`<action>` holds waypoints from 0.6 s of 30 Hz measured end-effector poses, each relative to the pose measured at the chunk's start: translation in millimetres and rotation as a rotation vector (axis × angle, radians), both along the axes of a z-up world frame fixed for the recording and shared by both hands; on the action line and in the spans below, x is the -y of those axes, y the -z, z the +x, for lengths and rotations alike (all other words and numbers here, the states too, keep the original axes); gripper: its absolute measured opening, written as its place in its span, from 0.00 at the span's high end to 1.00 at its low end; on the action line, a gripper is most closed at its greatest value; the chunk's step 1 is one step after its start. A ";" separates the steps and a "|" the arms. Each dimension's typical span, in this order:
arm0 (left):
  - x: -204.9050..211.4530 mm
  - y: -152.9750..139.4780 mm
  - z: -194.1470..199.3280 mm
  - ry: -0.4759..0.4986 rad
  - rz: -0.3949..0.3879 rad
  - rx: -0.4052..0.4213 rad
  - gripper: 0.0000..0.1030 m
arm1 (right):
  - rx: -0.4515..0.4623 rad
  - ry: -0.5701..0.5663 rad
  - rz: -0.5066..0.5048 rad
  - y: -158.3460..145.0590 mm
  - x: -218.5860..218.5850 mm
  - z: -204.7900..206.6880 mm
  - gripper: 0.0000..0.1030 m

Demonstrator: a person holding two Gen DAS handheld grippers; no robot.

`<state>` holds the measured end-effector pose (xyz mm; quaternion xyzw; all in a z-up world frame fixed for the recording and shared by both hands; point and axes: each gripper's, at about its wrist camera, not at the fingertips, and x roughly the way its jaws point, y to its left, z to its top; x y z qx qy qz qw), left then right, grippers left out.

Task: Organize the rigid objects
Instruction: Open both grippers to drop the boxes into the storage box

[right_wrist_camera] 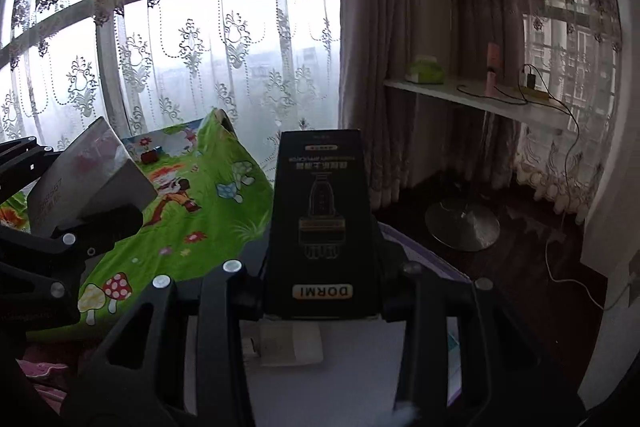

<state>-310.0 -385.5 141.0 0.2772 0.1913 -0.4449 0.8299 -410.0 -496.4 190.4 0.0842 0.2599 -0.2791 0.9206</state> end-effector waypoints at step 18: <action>24.8 49.4 6.8 0.138 0.035 -0.243 0.27 | -0.153 0.151 0.137 29.2 31.9 -10.1 0.35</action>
